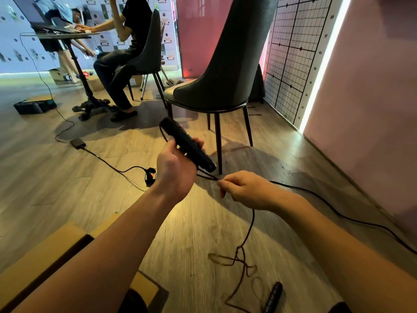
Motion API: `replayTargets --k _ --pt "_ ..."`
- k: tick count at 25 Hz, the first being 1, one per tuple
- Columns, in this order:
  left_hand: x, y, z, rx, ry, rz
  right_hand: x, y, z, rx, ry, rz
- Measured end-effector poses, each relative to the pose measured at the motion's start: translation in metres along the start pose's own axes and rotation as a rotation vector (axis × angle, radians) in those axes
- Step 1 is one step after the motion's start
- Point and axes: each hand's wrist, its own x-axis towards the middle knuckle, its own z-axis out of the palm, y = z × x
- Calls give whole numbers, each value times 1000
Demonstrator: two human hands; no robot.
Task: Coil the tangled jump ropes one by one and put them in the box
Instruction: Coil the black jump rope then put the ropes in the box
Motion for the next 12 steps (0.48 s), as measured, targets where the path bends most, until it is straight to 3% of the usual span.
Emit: replayTargets --k 7,9,12 --pt "25 22 -40 13 388 112 -24 -17 -16 -154 -218 -65" --pt "24 19 -51 240 371 32 -24 -15 -16 -147 -57 -162" --pt "10 4 -49 726 97 -234 -19 -8 -22 -128 312 -287"
